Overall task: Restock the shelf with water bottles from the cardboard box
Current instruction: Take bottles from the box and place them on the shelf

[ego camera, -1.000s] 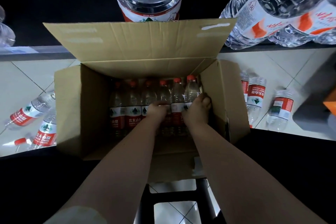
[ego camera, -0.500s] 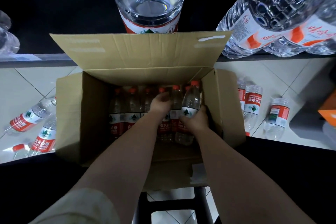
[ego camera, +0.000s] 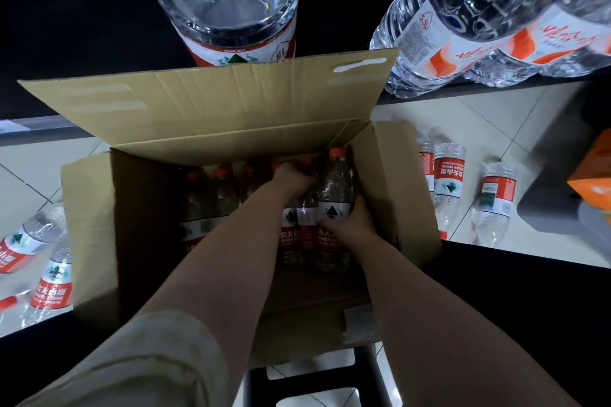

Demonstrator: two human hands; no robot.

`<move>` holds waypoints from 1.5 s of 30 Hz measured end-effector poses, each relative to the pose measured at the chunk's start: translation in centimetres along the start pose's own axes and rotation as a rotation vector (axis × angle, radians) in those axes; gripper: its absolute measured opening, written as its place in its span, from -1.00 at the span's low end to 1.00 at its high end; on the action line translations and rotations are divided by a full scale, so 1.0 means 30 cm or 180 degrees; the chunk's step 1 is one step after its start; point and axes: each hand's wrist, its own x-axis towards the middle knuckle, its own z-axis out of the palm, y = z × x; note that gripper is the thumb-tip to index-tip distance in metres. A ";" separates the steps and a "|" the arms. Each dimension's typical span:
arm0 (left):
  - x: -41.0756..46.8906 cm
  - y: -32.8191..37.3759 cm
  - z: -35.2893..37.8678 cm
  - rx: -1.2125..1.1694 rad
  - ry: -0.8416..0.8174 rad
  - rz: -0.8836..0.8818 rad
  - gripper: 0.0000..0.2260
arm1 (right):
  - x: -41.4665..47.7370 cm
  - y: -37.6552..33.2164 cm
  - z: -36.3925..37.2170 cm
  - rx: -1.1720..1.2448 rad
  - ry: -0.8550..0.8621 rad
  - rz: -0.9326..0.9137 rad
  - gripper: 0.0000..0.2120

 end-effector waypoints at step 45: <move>-1.113 0.390 -0.427 -0.2246 0.1197 0.1715 -0.78 | -0.731 -0.556 -0.183 0.0454 -0.0611 -0.1715 -0.38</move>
